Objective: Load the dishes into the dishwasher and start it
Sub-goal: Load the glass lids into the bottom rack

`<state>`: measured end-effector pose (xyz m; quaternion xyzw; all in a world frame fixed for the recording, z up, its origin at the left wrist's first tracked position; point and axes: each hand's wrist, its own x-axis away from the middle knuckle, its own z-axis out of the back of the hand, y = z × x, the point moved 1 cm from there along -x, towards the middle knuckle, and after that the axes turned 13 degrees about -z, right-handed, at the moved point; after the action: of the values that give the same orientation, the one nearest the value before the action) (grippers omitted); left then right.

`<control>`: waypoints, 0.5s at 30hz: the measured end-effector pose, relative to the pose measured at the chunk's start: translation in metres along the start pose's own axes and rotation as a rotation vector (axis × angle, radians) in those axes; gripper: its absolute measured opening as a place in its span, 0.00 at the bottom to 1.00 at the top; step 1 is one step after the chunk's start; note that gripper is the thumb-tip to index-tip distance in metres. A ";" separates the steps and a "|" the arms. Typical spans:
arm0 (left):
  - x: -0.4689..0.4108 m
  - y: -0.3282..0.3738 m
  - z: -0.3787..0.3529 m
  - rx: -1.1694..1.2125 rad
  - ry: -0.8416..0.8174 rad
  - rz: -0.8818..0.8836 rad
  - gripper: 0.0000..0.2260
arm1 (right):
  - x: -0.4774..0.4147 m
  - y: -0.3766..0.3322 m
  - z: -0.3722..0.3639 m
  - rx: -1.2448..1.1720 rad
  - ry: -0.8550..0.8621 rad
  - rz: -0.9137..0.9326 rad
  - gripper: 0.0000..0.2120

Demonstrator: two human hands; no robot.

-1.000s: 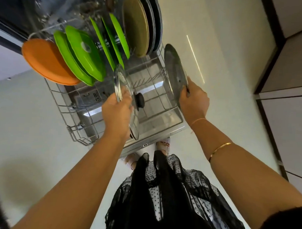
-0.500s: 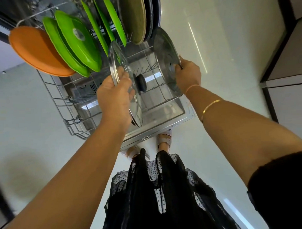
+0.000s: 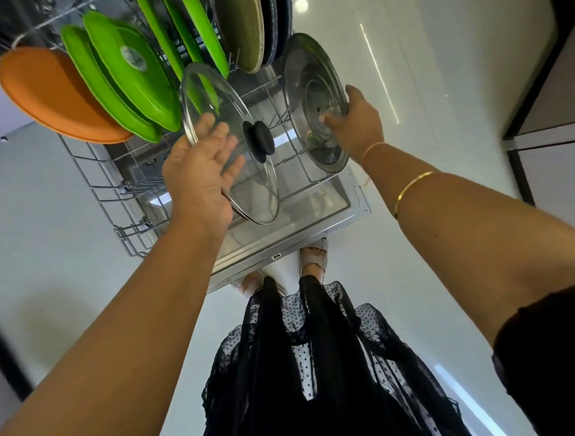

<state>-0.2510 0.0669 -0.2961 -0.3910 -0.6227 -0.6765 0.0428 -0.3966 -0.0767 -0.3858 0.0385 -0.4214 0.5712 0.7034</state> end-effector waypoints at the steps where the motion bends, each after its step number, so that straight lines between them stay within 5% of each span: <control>1: -0.002 -0.002 -0.002 0.005 -0.014 -0.002 0.12 | 0.001 0.002 -0.002 -0.008 0.023 -0.001 0.29; 4: -0.008 -0.007 -0.014 0.013 -0.045 -0.004 0.11 | 0.010 0.005 -0.005 -0.035 0.123 0.063 0.32; 10: -0.016 -0.022 -0.048 0.026 -0.087 -0.002 0.11 | 0.046 0.027 -0.013 0.159 0.505 0.395 0.22; 15: -0.023 -0.031 -0.072 -0.012 -0.089 -0.015 0.12 | 0.062 0.061 -0.025 0.209 0.461 0.478 0.20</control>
<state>-0.2869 0.0008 -0.3288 -0.4163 -0.6227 -0.6625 0.0078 -0.4345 0.0054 -0.3879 -0.1195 -0.1876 0.7535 0.6186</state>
